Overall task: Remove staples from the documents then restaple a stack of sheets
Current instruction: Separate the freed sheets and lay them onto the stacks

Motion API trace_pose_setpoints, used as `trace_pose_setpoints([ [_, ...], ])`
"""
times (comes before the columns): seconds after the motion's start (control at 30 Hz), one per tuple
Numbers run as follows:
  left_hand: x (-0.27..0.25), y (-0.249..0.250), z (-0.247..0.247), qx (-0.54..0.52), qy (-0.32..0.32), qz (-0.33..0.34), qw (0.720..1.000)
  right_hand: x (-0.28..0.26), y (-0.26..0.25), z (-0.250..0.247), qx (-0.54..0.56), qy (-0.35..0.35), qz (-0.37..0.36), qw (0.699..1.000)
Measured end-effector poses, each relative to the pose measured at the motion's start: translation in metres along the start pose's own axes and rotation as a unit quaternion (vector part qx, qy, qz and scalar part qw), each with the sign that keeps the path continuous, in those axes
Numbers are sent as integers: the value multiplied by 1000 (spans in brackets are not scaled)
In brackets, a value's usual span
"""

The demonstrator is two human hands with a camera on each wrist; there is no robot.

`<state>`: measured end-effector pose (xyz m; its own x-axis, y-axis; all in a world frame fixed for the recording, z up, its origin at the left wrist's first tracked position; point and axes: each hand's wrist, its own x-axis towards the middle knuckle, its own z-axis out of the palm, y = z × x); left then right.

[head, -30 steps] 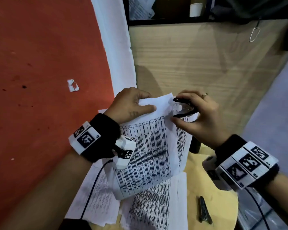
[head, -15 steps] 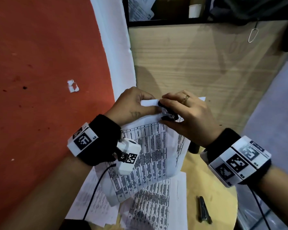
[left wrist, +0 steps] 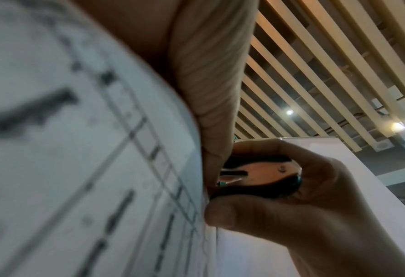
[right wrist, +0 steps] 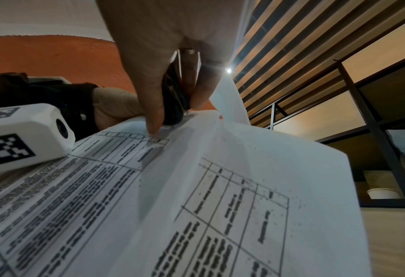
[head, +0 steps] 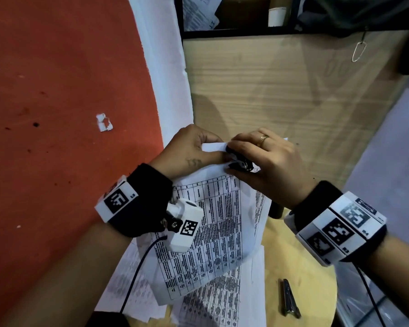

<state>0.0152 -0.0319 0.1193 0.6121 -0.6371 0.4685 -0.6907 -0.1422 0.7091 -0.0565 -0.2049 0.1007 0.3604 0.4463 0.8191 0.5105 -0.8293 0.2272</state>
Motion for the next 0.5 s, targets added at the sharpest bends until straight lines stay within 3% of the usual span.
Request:
trace_pose_setpoints([
  [0.13, -2, 3, -1, -12, -26, -8, 1000, 0, 0, -1, 2, -6, 6, 1000],
  [0.5, -2, 2, 0, -36, -10, -20, 999, 2, 1, 0, -8, -4, 9, 1000],
])
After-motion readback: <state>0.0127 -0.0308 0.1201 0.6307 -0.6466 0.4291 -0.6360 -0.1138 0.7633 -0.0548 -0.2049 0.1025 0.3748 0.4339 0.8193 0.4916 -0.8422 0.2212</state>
